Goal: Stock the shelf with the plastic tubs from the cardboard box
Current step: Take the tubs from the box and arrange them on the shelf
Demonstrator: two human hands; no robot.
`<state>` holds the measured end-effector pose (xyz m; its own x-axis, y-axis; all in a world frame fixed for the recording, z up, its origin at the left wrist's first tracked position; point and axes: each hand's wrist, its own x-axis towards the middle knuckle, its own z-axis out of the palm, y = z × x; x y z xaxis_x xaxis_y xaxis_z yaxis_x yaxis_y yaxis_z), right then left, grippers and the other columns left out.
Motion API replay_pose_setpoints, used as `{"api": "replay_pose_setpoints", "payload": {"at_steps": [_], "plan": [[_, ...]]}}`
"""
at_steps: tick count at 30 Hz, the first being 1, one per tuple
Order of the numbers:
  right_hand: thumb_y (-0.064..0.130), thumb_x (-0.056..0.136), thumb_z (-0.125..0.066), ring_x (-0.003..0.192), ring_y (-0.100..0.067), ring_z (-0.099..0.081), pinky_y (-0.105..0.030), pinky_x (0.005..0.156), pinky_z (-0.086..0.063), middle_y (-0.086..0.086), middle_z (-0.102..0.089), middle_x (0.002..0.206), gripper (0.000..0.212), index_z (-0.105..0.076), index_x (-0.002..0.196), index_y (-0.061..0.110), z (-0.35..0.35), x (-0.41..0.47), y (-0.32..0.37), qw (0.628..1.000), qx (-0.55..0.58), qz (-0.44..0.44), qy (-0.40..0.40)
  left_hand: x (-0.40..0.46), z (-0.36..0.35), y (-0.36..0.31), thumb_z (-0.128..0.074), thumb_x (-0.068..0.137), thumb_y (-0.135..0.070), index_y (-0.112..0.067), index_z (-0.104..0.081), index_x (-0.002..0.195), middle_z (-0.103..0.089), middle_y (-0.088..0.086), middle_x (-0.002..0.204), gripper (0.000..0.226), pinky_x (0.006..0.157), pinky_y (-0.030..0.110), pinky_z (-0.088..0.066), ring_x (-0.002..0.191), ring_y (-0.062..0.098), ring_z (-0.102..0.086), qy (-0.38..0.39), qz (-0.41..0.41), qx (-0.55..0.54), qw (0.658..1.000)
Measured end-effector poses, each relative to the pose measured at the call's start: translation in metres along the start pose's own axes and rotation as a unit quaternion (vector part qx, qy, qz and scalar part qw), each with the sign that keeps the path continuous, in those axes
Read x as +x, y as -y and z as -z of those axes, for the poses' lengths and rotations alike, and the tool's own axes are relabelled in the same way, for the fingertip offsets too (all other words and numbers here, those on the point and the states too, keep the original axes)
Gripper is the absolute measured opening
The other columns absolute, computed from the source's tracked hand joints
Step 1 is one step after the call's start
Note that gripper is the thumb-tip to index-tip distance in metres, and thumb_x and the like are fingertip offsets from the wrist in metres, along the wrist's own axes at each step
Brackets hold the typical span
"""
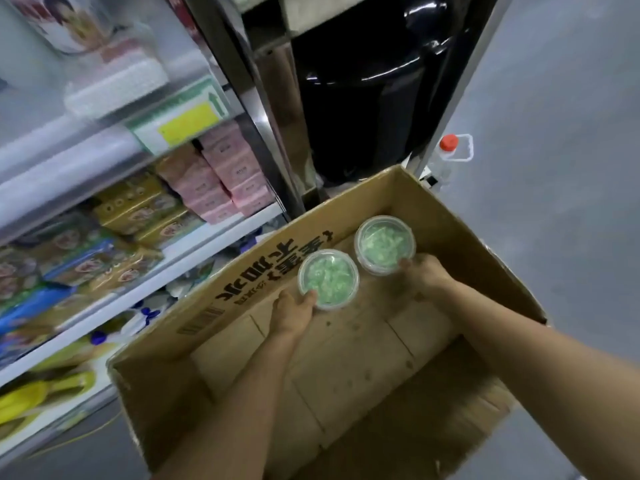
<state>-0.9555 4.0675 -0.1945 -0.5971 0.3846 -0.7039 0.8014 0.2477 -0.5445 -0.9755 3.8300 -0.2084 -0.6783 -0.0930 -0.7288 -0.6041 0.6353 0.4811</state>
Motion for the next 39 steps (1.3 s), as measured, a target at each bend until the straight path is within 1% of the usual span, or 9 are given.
{"api": "replay_pose_setpoints", "payload": {"at_steps": [4,7,11,15,19,22,28,34,39], "plan": [[0.031,0.093,-0.057,0.094,-0.036,-0.063,-0.045,0.083,-0.052,-0.024,-0.064,0.108,0.045,-0.055,0.119,-0.005,-0.011,0.022,0.001,0.984,0.137,-0.108,-0.019,0.017,-0.012,0.005,-0.049,0.095,-0.043,-0.011,-0.061,0.116,-0.064,0.008,0.108,0.040,0.079,0.031,-0.045,0.092,0.022,-0.059,-0.019,0.008,0.020,1.000],[0.033,0.092,-0.059,0.090,-0.031,-0.061,-0.043,0.081,-0.053,-0.024,-0.065,0.113,0.047,-0.057,0.120,-0.004,-0.014,0.026,0.003,0.988,0.111,-0.106,-0.031,0.017,-0.008,0.005,-0.053,0.095,-0.038,-0.011,-0.064,0.102,-0.064,0.005,0.098,0.031,0.073,0.028,-0.044,0.088,0.021,-0.060,-0.028,-0.006,0.017,0.999],[0.029,0.096,-0.052,0.077,-0.032,-0.060,-0.039,0.069,-0.050,-0.023,-0.063,0.097,0.043,-0.056,0.117,-0.008,-0.008,0.010,0.013,0.992,0.095,-0.085,-0.027,0.007,0.006,-0.002,-0.055,0.094,-0.026,-0.014,-0.061,0.085,-0.064,0.004,0.088,0.016,0.065,0.026,-0.044,0.078,0.017,-0.058,-0.039,0.001,-0.064,0.997],[0.030,0.097,-0.049,0.059,-0.028,-0.055,-0.033,0.056,-0.045,-0.020,-0.060,0.078,0.041,-0.058,0.110,-0.008,-0.001,-0.012,0.017,0.992,0.086,-0.093,-0.026,0.005,0.006,-0.011,-0.058,0.092,-0.032,-0.014,-0.053,0.100,-0.061,0.005,0.104,0.020,0.089,0.040,-0.052,0.096,0.025,-0.060,-0.022,0.028,-0.120,0.992],[0.031,0.097,-0.049,0.066,-0.028,-0.057,-0.036,0.062,-0.047,-0.017,-0.060,0.077,0.036,-0.058,0.108,-0.002,0.003,-0.017,0.014,0.991,0.098,-0.090,-0.019,0.022,-0.005,-0.013,-0.058,0.091,-0.039,-0.008,-0.050,0.132,-0.058,0.013,0.130,0.053,0.098,0.038,-0.047,0.116,0.032,-0.057,0.010,0.013,-0.018,1.000],[0.032,0.097,-0.048,0.067,-0.027,-0.058,-0.038,0.065,-0.048,-0.016,-0.061,0.078,0.035,-0.057,0.108,0.000,0.008,-0.024,0.010,0.990,0.103,-0.090,-0.016,0.021,-0.002,-0.011,-0.060,0.089,-0.040,-0.012,-0.052,0.132,-0.058,0.012,0.130,0.053,0.096,0.038,-0.047,0.116,0.031,-0.057,0.024,0.010,0.024,0.999],[0.031,0.094,-0.044,0.056,-0.026,-0.052,-0.033,0.058,-0.039,-0.019,-0.059,0.073,0.037,-0.058,0.108,-0.001,0.027,-0.064,0.017,0.993,0.106,-0.059,-0.001,-0.036,0.029,-0.004,-0.063,0.087,-0.035,-0.012,-0.064,0.104,-0.069,0.007,0.096,0.029,0.075,0.032,-0.055,0.084,0.022,-0.067,0.022,0.010,-0.104,0.994],[0.031,0.096,-0.041,0.062,-0.024,-0.052,-0.030,0.059,-0.042,-0.019,-0.058,0.079,0.038,-0.057,0.106,-0.002,0.037,-0.140,0.072,0.993,0.077,0.018,0.083,-0.115,0.095,0.009,-0.065,0.086,-0.033,-0.015,-0.064,0.090,-0.073,0.006,0.088,0.018,0.085,0.042,-0.055,0.084,0.024,-0.070,-0.025,0.004,-0.246,0.969],[0.034,0.096,-0.044,0.063,-0.021,-0.055,-0.030,0.065,-0.047,-0.013,-0.062,0.074,0.031,-0.057,0.096,0.005,0.039,-0.199,0.130,0.984,0.038,0.105,0.142,-0.178,0.163,0.010,-0.068,0.082,-0.032,-0.013,-0.063,0.079,-0.068,0.008,0.077,0.019,0.056,0.028,-0.043,0.068,0.022,-0.059,-0.090,-0.022,-0.329,0.940]]}}
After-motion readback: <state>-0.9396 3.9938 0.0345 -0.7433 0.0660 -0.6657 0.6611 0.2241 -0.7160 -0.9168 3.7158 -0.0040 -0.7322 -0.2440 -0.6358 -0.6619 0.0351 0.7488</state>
